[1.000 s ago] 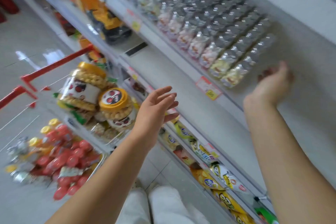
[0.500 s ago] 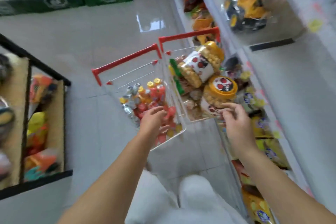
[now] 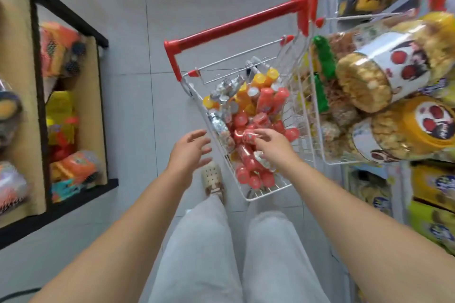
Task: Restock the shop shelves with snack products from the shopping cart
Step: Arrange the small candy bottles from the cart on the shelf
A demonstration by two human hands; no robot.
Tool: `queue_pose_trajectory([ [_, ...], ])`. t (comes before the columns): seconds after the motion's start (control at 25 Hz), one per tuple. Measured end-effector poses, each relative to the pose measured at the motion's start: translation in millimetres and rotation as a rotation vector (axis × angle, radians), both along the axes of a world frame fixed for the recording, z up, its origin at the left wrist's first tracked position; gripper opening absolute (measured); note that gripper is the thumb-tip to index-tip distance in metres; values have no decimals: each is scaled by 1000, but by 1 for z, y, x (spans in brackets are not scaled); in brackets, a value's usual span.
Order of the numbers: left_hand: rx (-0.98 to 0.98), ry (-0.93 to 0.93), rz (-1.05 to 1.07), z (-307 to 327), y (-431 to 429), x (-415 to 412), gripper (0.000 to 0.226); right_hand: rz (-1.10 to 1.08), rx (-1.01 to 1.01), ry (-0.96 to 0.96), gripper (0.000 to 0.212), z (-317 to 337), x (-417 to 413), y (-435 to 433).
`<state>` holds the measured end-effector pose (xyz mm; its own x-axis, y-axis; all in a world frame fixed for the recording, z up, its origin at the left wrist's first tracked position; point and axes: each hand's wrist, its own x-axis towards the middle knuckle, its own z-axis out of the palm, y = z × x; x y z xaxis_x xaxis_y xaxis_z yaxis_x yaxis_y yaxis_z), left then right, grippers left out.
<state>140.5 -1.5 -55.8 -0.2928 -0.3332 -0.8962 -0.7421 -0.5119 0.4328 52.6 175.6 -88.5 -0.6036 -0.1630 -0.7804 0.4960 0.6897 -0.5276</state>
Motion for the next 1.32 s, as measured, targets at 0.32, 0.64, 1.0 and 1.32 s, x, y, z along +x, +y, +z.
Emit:
queue_pose_trajectory([
  [0.32,8,18,159,-57,-9,-18,19,35,-45,-129,26,-98,-18,-74],
  [0.64,15,10,179,-79,-8,-18,18,80,-49,-116,41,-114,-27,-67],
  [1.0,24,41,209,-86,-7,-12,18,69,-110,-138,15,-118,-13,-81],
  [1.32,65,112,93,-82,-2,-4,21,-239,-492,-434,19,-79,-14,-44],
])
